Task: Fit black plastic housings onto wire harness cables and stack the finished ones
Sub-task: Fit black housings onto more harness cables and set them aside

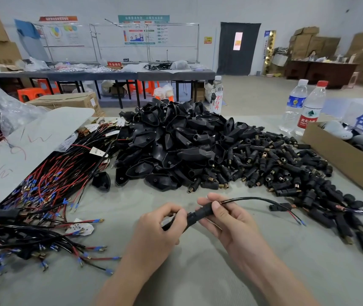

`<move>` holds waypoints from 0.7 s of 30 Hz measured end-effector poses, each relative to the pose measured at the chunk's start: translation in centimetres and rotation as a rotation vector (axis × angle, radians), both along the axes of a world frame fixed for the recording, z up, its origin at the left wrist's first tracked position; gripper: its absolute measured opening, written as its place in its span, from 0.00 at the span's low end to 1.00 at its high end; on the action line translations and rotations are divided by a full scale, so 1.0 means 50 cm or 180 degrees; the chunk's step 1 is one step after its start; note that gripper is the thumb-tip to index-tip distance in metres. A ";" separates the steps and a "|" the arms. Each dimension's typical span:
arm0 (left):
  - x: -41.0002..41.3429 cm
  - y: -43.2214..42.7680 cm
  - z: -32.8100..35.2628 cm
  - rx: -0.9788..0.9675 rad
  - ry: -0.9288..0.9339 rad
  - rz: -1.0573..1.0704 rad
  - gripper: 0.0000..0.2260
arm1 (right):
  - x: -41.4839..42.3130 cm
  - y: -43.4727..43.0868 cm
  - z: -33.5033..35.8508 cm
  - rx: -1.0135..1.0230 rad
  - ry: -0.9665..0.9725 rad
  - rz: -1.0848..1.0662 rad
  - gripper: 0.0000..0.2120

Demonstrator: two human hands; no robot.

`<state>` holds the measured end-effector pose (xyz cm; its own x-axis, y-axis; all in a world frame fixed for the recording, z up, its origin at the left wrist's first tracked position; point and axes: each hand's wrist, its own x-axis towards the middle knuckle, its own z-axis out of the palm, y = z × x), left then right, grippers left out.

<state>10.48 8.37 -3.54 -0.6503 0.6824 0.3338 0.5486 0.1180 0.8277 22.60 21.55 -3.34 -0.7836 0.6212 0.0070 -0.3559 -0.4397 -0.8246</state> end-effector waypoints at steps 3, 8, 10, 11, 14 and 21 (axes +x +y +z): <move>0.002 0.000 0.003 0.0023 -0.0144 -0.0044 0.12 | 0.002 -0.001 0.004 -0.0152 0.0065 0.0111 0.14; 0.002 0.002 -0.001 -0.0007 0.0067 0.0001 0.10 | 0.001 -0.011 0.008 -0.0138 0.0003 0.0291 0.11; 0.006 0.002 0.001 0.0079 0.0123 0.0031 0.09 | 0.000 -0.016 0.008 -0.0116 0.0003 0.0395 0.09; 0.008 0.002 0.002 0.0132 0.0141 0.0045 0.08 | -0.001 -0.018 0.008 -0.0101 -0.0010 0.0438 0.09; 0.011 0.004 0.003 0.0228 0.0125 0.0082 0.07 | -0.004 -0.023 0.007 0.0012 -0.0102 0.0587 0.08; 0.007 0.005 0.004 0.0230 0.0136 0.0119 0.07 | -0.002 -0.015 0.007 0.0003 -0.0201 0.0531 0.10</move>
